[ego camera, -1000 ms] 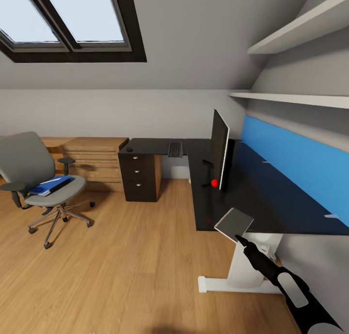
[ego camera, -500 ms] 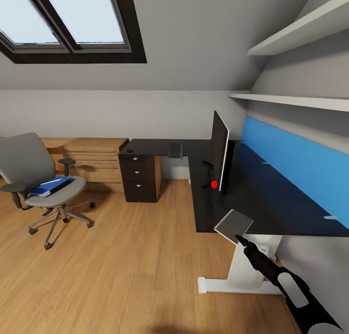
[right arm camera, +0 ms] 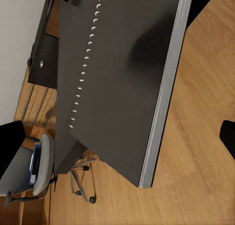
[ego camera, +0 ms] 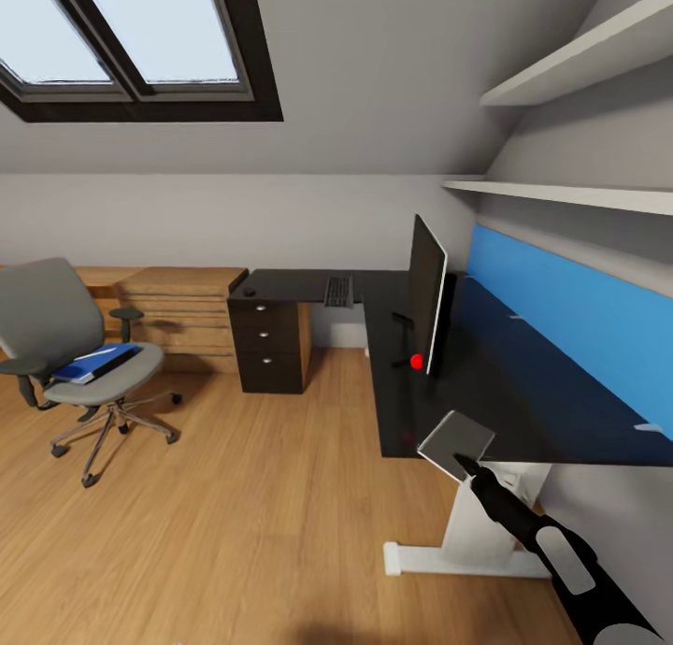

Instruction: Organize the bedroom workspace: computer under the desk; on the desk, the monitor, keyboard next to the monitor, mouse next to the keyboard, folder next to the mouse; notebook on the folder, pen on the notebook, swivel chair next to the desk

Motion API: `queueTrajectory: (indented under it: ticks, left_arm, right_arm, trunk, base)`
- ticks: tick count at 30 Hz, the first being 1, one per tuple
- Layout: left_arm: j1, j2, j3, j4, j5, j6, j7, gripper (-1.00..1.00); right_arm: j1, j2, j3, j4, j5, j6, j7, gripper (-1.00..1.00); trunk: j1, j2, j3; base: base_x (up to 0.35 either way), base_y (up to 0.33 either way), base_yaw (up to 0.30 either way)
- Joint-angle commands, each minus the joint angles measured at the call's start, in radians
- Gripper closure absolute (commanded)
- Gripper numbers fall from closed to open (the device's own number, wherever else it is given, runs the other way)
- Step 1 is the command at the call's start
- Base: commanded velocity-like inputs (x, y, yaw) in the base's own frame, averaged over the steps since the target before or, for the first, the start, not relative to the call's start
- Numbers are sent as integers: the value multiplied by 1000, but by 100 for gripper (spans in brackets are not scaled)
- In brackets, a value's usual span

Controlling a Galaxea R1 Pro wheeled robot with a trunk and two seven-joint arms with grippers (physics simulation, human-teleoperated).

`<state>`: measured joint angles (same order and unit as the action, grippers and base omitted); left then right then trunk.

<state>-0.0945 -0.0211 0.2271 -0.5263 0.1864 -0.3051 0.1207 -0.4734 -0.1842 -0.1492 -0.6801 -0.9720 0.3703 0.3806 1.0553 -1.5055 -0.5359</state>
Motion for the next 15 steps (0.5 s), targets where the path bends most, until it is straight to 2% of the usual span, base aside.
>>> queueTrajectory:
  ticks: [1, 15]
  left_arm:
    - [-1, -1, 1, 0, 7, -2, -1, -100]
    - [-1, 0, 1, 0, 7, -2, -1, -100]
  right_arm:
    - [-1, 0, -3, 0, -7, 9, 1, -100]
    - [-1, 0, -4, 1, -8, 10, 1, -100]
  trunk:
    - [0, 0, -1]
    - [0, 0, -1]
  base:
    - [144, 22, 0]
    - [39, 6, 0]
